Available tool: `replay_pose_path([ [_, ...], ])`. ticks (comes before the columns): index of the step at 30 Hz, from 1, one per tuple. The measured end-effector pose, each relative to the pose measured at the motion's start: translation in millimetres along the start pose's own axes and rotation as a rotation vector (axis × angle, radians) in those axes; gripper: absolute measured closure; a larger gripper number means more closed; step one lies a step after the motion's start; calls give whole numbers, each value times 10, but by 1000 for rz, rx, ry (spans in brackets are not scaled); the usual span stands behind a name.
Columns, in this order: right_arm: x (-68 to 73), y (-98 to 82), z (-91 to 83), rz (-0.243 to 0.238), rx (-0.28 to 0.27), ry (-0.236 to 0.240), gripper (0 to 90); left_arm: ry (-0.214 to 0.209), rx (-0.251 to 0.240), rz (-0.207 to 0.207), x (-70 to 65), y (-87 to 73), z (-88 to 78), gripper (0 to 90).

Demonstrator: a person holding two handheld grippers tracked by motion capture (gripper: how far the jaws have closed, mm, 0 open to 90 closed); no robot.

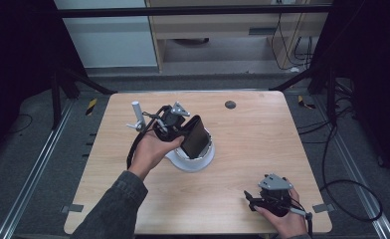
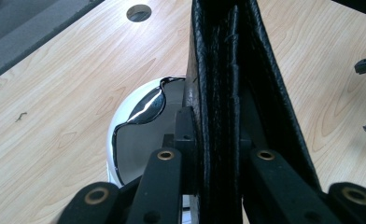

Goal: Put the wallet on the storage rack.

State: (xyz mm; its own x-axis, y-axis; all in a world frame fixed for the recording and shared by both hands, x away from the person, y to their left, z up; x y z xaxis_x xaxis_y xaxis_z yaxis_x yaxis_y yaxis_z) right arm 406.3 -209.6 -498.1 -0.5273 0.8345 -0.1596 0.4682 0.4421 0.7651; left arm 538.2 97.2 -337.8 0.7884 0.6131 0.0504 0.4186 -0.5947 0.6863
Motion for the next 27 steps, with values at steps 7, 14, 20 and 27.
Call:
replay_pose_path([
  [7,1,-1,1,1,0,2,108,0,-5,-13,25,9,28,799],
  [14,2,-2,4,1,1,3,107,25,-29,-40,64,1,3,756],
  [20,0,-4,-2,3,2,3,107,89,-58,-32,62,-8,-117,656],
  [27,4,-4,-5,3,3,3,106,138,-97,-37,74,-38,-299,625],
])
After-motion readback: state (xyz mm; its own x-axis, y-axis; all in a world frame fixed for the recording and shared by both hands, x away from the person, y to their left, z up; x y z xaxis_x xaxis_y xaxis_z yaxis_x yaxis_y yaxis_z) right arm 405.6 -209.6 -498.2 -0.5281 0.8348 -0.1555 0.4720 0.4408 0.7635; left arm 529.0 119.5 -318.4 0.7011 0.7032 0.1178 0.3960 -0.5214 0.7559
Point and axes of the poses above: each handheld gripper's, and its own axes: z roughly forward along the jaws, y roughly out of its top, x roughly to its left, the point moved 1 cm from there along z, roughly forward along the jaws
